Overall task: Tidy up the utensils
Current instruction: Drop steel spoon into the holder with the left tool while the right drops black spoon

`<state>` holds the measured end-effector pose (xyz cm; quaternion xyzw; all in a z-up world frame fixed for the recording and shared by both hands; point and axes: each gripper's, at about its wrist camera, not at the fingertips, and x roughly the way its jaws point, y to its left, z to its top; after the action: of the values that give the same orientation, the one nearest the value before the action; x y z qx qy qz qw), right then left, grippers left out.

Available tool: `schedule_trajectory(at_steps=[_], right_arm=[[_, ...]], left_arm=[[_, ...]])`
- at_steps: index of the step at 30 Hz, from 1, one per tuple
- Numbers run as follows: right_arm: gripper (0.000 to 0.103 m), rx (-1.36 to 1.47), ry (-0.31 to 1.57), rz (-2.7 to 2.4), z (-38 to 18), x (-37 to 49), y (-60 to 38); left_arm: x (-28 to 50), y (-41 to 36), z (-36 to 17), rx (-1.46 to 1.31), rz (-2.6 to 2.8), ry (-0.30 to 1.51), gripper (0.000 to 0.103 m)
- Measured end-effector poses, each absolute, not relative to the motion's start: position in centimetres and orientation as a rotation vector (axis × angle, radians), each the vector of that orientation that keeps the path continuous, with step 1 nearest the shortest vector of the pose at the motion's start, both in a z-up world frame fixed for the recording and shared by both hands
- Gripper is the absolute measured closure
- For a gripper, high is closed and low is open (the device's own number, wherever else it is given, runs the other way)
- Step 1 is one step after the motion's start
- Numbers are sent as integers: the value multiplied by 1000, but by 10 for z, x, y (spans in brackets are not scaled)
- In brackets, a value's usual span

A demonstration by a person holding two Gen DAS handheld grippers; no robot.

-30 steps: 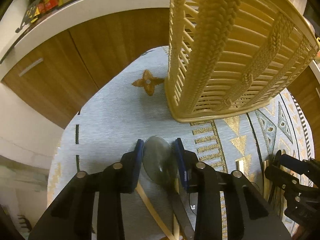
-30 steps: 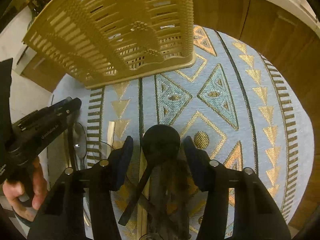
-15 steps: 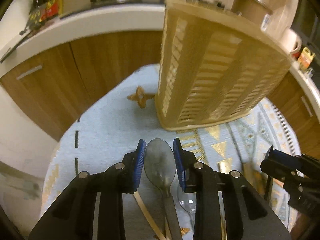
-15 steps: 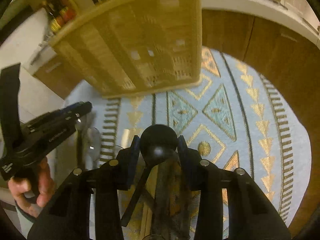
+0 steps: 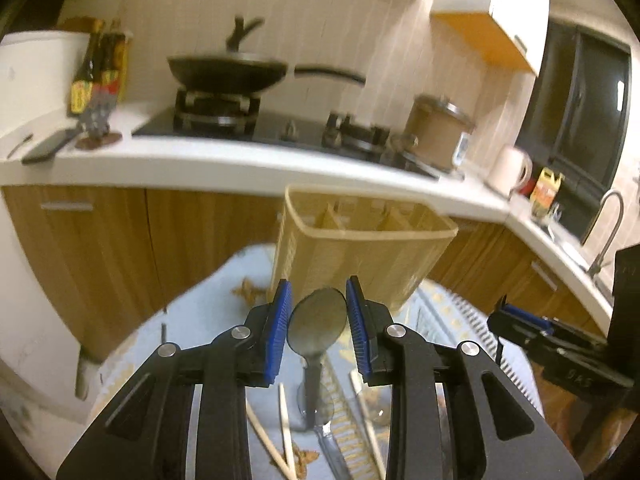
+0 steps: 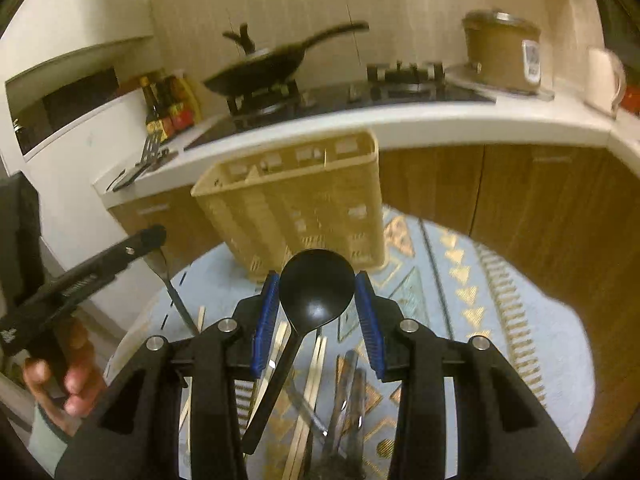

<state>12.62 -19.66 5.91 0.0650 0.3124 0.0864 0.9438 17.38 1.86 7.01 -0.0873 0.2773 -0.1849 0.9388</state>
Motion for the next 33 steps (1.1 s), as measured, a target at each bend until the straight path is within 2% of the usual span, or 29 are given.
schedule_trajectory(at_steps=[13, 25, 33], right_arm=[[68, 14, 458, 121, 104, 121, -190], [68, -42, 259, -34, 159, 178, -208], [68, -158, 188, -151, 152, 235, -198]], left_arm=[[166, 19, 119, -196, -441, 460, 77], [190, 10, 201, -174, -453, 305, 77], [237, 4, 198, -182, -413, 312, 77]])
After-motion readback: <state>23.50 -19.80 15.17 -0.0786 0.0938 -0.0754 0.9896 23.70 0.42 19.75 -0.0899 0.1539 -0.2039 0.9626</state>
